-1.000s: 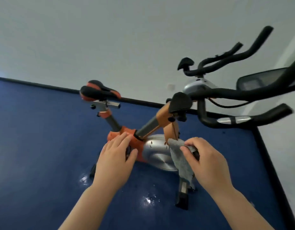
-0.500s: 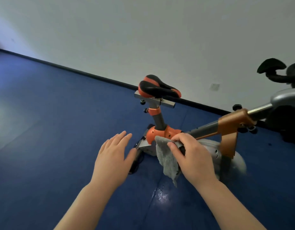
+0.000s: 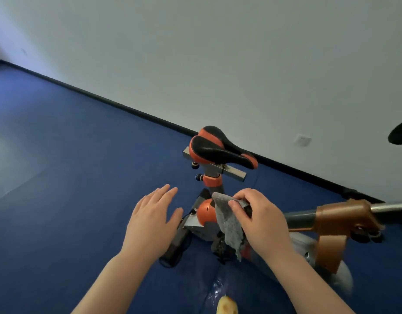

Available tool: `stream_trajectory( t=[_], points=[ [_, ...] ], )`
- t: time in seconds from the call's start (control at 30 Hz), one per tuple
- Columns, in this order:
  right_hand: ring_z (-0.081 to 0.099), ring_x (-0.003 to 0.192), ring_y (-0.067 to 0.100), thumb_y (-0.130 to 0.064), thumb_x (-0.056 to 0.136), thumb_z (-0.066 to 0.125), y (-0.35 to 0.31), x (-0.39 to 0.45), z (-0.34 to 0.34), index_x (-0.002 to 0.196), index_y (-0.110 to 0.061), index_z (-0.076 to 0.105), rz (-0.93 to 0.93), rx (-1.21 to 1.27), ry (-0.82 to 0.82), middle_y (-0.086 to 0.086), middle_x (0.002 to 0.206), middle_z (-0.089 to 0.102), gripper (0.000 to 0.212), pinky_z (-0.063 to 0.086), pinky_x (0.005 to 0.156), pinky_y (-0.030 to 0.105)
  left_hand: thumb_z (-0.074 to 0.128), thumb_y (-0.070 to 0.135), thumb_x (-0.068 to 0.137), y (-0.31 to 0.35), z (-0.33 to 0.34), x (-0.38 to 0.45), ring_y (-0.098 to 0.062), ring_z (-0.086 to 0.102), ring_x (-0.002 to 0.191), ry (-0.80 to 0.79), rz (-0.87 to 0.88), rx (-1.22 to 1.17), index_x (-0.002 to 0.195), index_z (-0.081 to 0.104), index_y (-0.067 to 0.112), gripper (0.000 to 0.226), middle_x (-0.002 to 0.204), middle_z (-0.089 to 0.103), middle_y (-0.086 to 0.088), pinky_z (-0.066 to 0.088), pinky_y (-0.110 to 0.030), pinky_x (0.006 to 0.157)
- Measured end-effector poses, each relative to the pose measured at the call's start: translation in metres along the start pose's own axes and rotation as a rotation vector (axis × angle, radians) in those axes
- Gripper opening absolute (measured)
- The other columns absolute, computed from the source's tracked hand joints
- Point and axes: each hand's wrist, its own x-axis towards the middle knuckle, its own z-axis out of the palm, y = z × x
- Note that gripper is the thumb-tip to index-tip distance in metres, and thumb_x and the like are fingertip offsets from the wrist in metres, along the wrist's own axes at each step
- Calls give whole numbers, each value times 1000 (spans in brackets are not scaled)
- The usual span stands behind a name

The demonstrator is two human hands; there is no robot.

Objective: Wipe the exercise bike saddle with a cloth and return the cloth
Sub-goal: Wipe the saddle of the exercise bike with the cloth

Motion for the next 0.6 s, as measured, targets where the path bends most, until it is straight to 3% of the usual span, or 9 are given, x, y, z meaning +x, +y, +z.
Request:
stream_trajectory(
  t=[0.23, 0.37, 0.47, 0.6],
  points=[
    [57, 75, 2, -39, 90, 56, 58, 89, 6, 87, -32, 57, 65, 47, -41, -17, 83, 60, 8, 48, 60, 24, 44, 40, 93, 33, 19, 99, -11, 24, 140, 29, -11, -64, 142, 33, 31, 52, 153, 28, 12, 16, -28, 114],
    [58, 76, 3, -32, 88, 60, 75, 127, 3, 85, -25, 61, 137, 157, 136, -12, 80, 63, 8, 47, 63, 21, 44, 42, 93, 34, 36, 127, -12, 25, 139, -42, -20, -85, 142, 32, 34, 51, 152, 28, 13, 18, -29, 113],
    [58, 74, 8, -25, 89, 62, 83, 161, 3, 88, -17, 63, 53, 171, 337, -7, 80, 62, 8, 47, 64, 25, 45, 39, 92, 30, 45, 157, -12, 28, 138, -47, -27, -120, 141, 35, 33, 50, 150, 33, 13, 21, -30, 113],
    [58, 76, 14, -20, 84, 69, 91, 191, 31, 89, -13, 66, -78, 6, 267, -3, 81, 63, 9, 45, 68, 26, 50, 35, 90, 20, 55, 199, -14, 33, 136, -57, 29, -169, 139, 40, 28, 51, 149, 37, 9, 28, -34, 113]
  ],
)
